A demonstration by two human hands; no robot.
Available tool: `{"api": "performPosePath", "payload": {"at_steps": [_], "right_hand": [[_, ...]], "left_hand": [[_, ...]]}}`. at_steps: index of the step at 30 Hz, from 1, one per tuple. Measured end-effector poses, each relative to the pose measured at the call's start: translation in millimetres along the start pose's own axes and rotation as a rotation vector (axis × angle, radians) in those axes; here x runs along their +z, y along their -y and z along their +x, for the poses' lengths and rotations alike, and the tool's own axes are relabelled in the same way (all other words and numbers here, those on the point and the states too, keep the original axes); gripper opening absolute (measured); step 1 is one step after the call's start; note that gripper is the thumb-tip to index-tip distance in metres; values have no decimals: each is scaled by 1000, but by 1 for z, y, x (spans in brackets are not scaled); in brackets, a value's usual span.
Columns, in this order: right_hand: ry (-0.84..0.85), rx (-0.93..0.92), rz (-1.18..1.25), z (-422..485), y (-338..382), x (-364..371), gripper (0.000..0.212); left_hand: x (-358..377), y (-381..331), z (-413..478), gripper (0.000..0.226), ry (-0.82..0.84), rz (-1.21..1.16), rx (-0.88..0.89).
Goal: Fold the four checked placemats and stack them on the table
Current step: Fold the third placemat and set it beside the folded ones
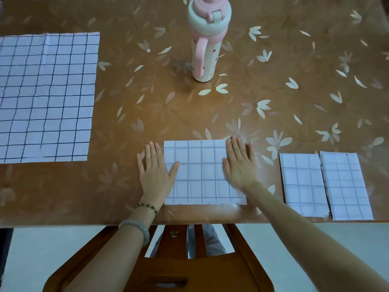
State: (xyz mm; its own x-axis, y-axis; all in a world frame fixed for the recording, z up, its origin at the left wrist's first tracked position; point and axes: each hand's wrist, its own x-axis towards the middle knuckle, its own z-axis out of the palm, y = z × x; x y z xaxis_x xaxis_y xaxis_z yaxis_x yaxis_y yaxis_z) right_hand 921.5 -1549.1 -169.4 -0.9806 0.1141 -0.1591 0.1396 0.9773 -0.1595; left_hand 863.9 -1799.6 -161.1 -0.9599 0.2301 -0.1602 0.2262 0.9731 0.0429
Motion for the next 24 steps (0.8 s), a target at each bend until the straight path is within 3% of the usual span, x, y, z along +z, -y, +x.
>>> {"api": "performPosePath", "payload": {"at_steps": [7, 12, 18, 24], "right_hand": [[1, 10, -3, 1, 3, -1, 58], [26, 6, -14, 2, 1, 0, 60], [57, 4, -58, 1, 1, 0, 62], [-78, 26, -120, 2, 37, -22, 60]], "left_hand": [[2, -66, -33, 80, 70, -44, 322], [13, -40, -33, 79, 104, -25, 292], [13, 7, -36, 72, 87, -35, 134], [4, 9, -36, 74, 148, -19, 118]]}}
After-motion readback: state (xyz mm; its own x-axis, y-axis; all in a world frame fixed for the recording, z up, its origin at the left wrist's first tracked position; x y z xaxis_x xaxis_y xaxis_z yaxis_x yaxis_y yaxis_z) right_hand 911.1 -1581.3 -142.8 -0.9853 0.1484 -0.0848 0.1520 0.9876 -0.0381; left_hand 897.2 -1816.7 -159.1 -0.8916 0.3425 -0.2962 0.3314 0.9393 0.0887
